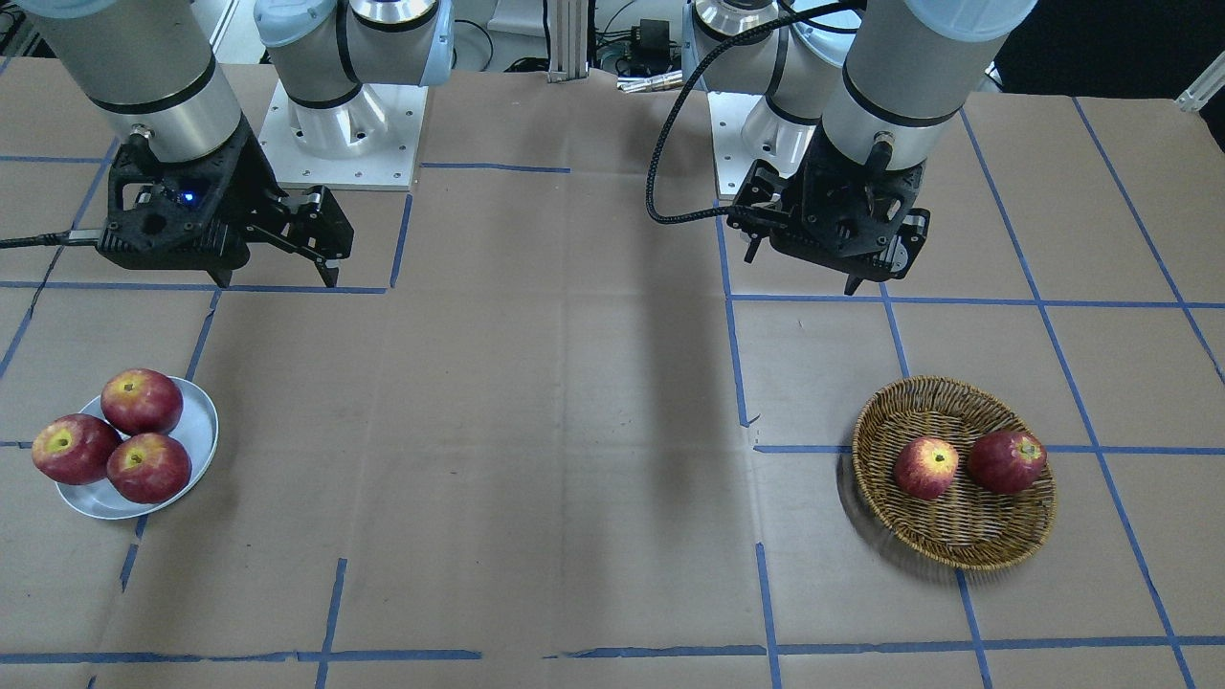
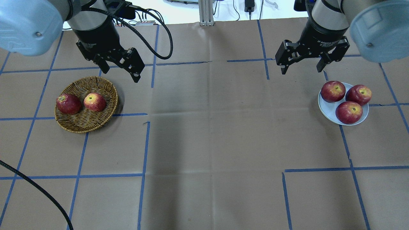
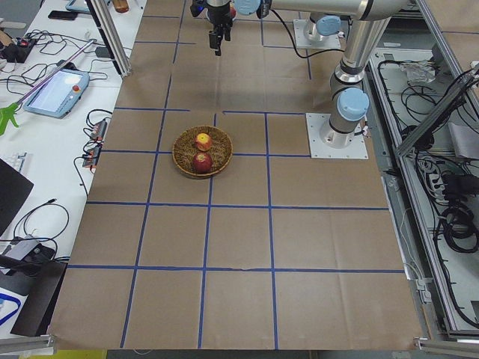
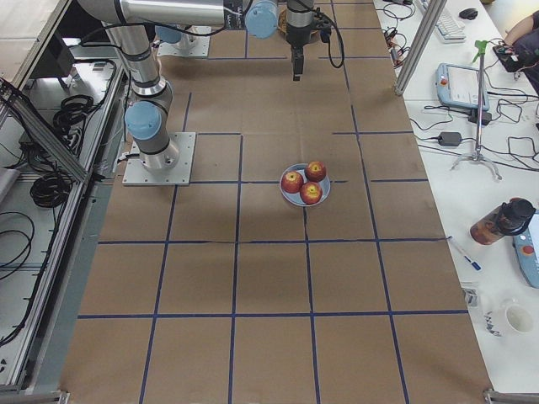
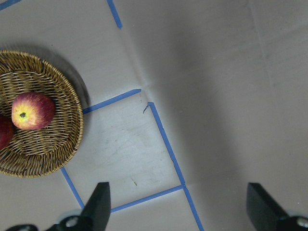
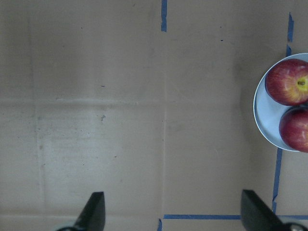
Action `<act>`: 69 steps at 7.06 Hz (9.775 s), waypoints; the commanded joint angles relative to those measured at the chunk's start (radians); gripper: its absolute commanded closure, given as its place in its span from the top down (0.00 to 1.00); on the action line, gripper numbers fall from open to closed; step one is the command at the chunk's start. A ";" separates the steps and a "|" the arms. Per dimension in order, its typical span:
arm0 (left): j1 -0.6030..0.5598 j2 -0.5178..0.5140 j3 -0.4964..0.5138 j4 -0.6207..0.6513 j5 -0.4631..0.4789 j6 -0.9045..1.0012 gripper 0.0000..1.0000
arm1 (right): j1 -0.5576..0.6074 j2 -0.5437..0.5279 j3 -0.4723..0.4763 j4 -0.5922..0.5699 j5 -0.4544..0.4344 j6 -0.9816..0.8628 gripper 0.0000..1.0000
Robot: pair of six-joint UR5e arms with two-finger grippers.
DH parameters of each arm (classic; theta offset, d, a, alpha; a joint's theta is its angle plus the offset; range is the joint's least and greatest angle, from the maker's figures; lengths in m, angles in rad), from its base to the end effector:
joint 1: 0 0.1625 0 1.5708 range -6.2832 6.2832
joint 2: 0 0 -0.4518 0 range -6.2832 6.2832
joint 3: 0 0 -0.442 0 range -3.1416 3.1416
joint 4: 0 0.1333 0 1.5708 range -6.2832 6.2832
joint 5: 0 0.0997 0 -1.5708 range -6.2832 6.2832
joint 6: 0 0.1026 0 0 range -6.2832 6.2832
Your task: Transfer apple from basket to plate
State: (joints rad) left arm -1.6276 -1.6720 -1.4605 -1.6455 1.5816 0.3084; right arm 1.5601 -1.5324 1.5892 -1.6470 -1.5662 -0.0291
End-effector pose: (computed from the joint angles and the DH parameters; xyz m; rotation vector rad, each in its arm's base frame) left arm -0.1649 -0.5719 0.5071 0.5703 3.0851 0.1043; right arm 0.1278 -0.5617 0.4882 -0.0289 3.1371 -0.0306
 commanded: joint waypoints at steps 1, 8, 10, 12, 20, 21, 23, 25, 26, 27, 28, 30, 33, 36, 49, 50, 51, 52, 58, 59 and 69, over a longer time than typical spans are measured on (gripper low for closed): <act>0.000 0.000 0.000 0.000 0.001 0.000 0.99 | 0.000 0.000 0.000 0.000 0.000 0.000 1.00; -0.002 0.021 -0.004 -0.002 -0.005 0.008 0.99 | 0.000 0.000 0.000 0.000 0.000 0.000 1.00; 0.000 0.025 -0.003 -0.002 0.008 0.014 0.99 | 0.000 0.000 0.000 0.000 0.000 0.000 1.00; 0.008 0.014 0.000 0.001 0.005 0.003 0.99 | 0.000 0.000 0.000 0.000 -0.002 0.000 1.00; 0.273 -0.190 -0.185 0.420 0.009 0.357 0.98 | 0.000 0.000 0.000 0.000 -0.002 -0.002 1.00; 0.329 -0.199 -0.237 0.467 0.008 0.367 0.99 | 0.000 0.000 0.000 0.000 -0.002 -0.002 1.00; 0.356 -0.207 -0.282 0.480 0.008 0.389 0.99 | 0.000 0.000 0.000 0.000 -0.002 -0.002 1.00; 0.357 -0.273 -0.281 0.595 0.008 0.435 0.99 | 0.000 0.000 0.000 0.000 -0.002 -0.003 1.00; 0.359 -0.335 -0.281 0.699 0.023 0.548 0.99 | 0.000 0.000 0.000 0.000 -0.002 -0.003 1.00; 0.365 -0.348 -0.281 0.704 0.041 0.552 0.99 | 0.000 0.000 0.000 0.000 0.000 -0.002 1.00; 0.386 -0.368 -0.281 0.707 0.034 0.561 0.97 | 0.000 0.000 0.000 0.000 -0.002 -0.003 1.00; 0.396 -0.370 -0.313 0.694 0.029 0.552 0.97 | 0.000 0.000 0.000 0.000 0.000 -0.003 1.00; 0.396 -0.362 -0.328 0.693 0.044 0.552 0.56 | 0.000 0.000 0.000 0.000 -0.002 -0.003 1.00; 0.376 -0.310 -0.304 0.690 0.038 0.551 0.41 | 0.000 0.000 0.000 0.000 -0.002 -0.003 1.00; -0.330 -0.472 -0.144 0.731 -0.009 -0.084 0.40 | 0.000 0.000 0.000 0.000 0.000 -0.003 1.00; -0.333 -0.476 -0.162 0.734 -0.014 -0.086 0.40 | 0.000 0.000 0.000 0.000 -0.002 -0.003 1.00; -0.333 -0.474 -0.162 0.734 -0.014 -0.086 0.41 | 0.000 0.000 0.000 0.000 0.000 -0.003 1.00; -0.333 -0.476 -0.166 0.734 -0.015 -0.089 0.46 | 0.000 0.000 0.000 0.000 0.000 -0.003 1.00; -0.228 -0.299 -0.103 0.530 -0.012 -0.129 0.99 | 0.000 0.000 0.000 -0.002 0.000 -0.003 1.00; -0.154 -0.193 -0.074 0.416 -0.012 -0.114 1.00 | -0.002 0.002 -0.001 -0.002 0.002 -0.006 1.00; 0.069 0.018 -0.087 0.131 0.009 -0.114 1.00 | 0.343 0.334 -0.170 -0.256 -0.044 0.406 1.00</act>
State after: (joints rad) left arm -1.5575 -1.6568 -1.5455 -1.5130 1.5907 0.1942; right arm 1.8516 -1.2592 1.4202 -1.8432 -1.5908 0.3041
